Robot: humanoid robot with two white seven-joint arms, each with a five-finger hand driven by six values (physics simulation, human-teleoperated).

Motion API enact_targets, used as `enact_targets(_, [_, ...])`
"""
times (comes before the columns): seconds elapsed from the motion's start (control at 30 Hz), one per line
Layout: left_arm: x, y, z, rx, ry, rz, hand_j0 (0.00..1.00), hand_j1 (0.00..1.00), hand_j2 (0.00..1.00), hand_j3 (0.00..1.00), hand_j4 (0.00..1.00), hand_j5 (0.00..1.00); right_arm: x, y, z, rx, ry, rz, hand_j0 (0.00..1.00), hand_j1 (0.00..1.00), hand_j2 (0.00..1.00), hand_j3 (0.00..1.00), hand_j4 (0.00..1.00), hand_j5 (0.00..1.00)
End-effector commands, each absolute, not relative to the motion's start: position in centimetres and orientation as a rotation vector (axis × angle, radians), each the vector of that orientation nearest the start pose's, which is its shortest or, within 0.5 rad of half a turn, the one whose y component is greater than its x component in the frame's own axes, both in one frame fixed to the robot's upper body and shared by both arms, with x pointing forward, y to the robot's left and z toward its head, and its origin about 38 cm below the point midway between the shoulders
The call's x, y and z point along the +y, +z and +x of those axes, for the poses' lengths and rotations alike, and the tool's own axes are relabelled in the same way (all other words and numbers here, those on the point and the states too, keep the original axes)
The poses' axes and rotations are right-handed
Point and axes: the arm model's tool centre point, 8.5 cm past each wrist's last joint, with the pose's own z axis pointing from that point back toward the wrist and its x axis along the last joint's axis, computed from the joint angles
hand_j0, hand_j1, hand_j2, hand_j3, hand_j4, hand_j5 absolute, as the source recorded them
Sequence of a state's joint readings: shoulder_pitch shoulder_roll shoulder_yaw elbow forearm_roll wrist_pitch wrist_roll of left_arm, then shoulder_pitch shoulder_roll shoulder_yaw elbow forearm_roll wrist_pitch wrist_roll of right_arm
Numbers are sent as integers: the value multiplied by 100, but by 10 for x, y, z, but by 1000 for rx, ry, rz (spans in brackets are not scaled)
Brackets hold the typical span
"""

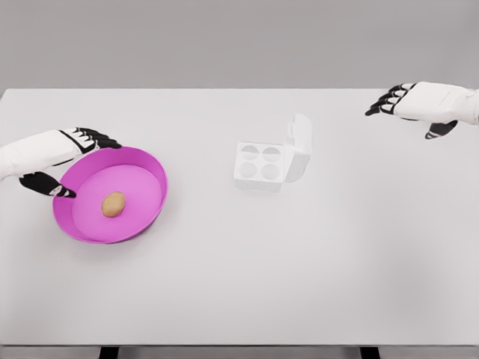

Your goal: Pack egg into the box and close the box lid

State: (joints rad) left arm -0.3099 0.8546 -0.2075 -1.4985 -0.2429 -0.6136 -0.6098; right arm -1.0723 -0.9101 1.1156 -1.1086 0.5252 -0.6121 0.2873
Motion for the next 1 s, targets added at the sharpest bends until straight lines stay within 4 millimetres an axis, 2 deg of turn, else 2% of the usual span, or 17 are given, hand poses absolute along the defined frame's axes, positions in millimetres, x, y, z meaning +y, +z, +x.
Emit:
enact_targets(0.0, [371,217,391,-1475,-1821,367,97,97,97,97,97,97,-375,241,492,-1107,2196,-710,100,100,100,100,100,100])
enact_targets(0.2, [365,219,389,-1486,-1843,362,95,95,95,95,95,95,-375,241,491,-1107,2197,-711,100,100,100,100,100,100])
enact_targets(0.27, [363,218,388,-1478,-1856,367,95,95,95,95,95,95,-382,244,490,-1098,2188,-722,100,100,100,100,100,100])
enact_targets(0.97, [356,200,386,-1334,-2005,465,96,96,96,96,96,96,-381,243,491,-1096,2190,-721,100,100,100,100,100,100])
